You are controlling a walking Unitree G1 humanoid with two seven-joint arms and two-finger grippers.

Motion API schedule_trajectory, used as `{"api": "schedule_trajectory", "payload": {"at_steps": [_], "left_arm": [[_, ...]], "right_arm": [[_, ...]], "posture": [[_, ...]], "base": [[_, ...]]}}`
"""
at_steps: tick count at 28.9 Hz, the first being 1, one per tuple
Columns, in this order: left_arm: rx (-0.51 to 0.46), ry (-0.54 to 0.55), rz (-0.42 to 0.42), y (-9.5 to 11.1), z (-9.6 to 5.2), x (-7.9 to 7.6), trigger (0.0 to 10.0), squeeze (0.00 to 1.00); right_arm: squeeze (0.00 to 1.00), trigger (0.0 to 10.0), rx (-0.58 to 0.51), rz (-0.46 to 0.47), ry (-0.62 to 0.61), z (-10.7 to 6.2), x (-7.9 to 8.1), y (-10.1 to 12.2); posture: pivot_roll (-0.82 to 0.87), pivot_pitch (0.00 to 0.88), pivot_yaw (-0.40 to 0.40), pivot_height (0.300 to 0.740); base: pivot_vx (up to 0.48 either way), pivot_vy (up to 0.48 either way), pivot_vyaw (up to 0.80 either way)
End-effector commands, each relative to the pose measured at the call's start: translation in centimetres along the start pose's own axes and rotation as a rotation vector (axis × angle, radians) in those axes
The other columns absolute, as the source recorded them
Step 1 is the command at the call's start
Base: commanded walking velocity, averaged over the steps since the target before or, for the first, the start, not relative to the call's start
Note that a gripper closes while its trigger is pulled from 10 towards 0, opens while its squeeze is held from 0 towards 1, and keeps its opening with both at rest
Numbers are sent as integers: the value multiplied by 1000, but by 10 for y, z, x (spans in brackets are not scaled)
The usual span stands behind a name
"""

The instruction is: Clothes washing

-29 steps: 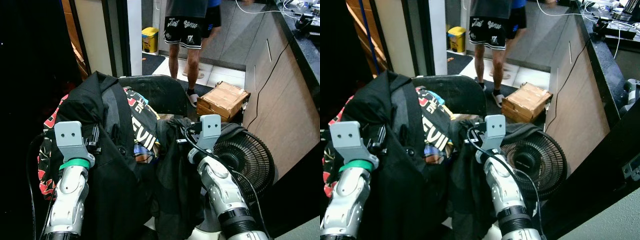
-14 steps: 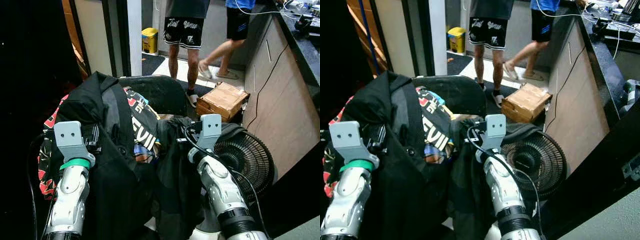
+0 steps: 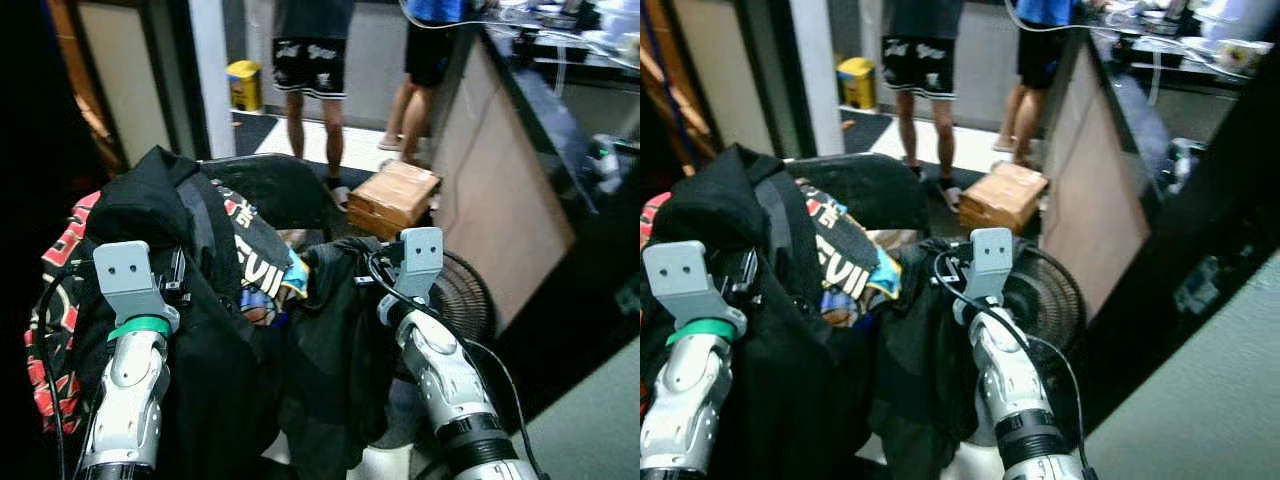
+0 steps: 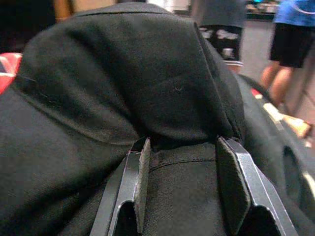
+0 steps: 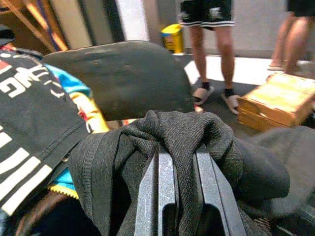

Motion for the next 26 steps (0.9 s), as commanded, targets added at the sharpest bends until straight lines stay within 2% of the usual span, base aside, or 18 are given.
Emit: {"api": "schedule_trajectory", "payload": {"at_steps": [1,13,17,21,26], "left_arm": [[22,-55,-3,-3,0,-15,10000,0],[24,-61,4,-3,2,-15,10000,0],[33,-63,15,-4,2,-15,10000,0],[31,-63,16,-4,3,-15,10000,0],[-10,-74,-22,6,5,-17,10000,0]], "right_arm": [[0,10000,-17,-10,0,3,1,5],[0,10000,-20,-11,-23,3,-5,6],[0,10000,-19,-25,-53,3,-12,7],[0,10000,-37,-18,-65,4,-17,11],[0,10000,-131,60,-82,6,-25,31]], "posture": [[135,0,19,740],[136,0,19,740],[136,0,19,740],[134,0,19,740],[134,0,19,740]], "base": [[0,0,-800],[0,0,-800],[0,0,-681],[0,0,0],[0,0,0]]}}
Point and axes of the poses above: a point about 5 cm out from each wrist's last joint towards the gripper, its own z axis pointing out of the wrist towards the gripper, its own y axis along the axis of the wrist's last joint, x = y × z, the point moved 2 cm from there along z, pointing out of the wrist towards the gripper, and after that the axes turned 7 degrees about z, right-handed, at the moved point
